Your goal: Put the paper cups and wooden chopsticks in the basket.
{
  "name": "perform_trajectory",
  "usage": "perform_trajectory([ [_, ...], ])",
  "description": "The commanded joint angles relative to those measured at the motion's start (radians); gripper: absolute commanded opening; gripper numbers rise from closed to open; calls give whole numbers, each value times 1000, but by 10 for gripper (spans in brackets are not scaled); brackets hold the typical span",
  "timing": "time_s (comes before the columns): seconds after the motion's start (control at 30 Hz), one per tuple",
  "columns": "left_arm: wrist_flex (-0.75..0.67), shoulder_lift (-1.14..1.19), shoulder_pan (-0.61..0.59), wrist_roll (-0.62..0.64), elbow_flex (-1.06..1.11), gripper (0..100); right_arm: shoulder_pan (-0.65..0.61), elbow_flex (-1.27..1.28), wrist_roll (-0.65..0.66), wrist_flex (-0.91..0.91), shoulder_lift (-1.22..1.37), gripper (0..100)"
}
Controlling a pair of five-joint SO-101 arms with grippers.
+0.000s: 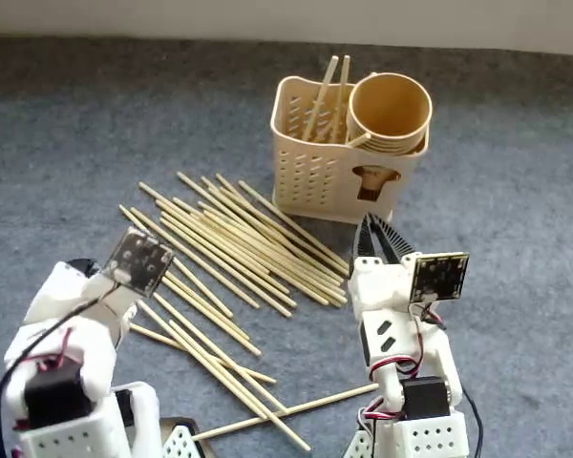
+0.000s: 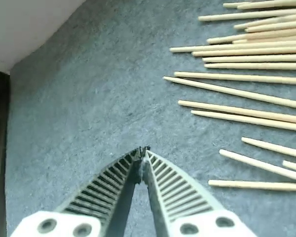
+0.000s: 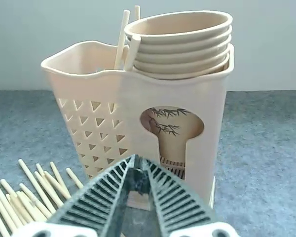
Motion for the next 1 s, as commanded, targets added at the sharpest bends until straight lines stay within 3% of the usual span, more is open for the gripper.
perform_trajectory([
  [0.0,48,278,127,-40,-151,41,13,114,-9,4,-18,6],
  [0.1,78,438,203,-46,-211,71,13,114,-9,4,-18,6],
  [0.4,77,832,387,-278,-275,114,8,119,-3,4,-18,6],
  [0.77,57,995,587,-292,-277,127,8,122,-2,4,-18,6],
  [0.97,-41,1139,601,-292,-288,126,8,120,-2,4,-18,6],
])
